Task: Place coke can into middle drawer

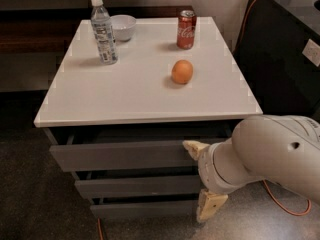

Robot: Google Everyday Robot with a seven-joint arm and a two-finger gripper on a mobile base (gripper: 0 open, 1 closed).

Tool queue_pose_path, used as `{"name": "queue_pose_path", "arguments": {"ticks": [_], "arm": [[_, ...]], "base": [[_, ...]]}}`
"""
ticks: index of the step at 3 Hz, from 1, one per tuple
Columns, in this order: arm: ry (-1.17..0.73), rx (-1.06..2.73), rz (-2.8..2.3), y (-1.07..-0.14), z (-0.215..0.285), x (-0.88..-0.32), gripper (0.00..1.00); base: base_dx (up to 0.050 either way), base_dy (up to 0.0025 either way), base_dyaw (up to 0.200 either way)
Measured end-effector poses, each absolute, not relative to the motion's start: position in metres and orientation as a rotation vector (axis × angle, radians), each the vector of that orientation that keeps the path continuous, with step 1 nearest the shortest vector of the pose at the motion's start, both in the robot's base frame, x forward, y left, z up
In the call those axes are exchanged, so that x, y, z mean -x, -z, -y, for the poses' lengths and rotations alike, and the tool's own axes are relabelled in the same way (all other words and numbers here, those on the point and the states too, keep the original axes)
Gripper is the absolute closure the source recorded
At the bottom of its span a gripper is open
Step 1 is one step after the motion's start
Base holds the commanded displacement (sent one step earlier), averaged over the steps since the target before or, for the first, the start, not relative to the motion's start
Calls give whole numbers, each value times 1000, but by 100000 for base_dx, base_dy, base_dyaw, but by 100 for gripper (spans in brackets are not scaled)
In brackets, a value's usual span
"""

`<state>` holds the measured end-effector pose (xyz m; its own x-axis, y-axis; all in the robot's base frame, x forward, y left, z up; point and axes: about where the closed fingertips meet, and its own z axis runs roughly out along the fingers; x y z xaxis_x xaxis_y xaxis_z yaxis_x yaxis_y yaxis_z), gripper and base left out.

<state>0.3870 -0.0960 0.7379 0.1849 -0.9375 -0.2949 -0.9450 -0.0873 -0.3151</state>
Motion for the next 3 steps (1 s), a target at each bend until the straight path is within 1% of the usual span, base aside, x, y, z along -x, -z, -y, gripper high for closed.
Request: {"name": "queue_pose_path", "arguments": {"ticks": [3], "arm": [[-21, 2098, -1715, -620, 97, -388, 0]], "base": [[0, 0, 0]]}}
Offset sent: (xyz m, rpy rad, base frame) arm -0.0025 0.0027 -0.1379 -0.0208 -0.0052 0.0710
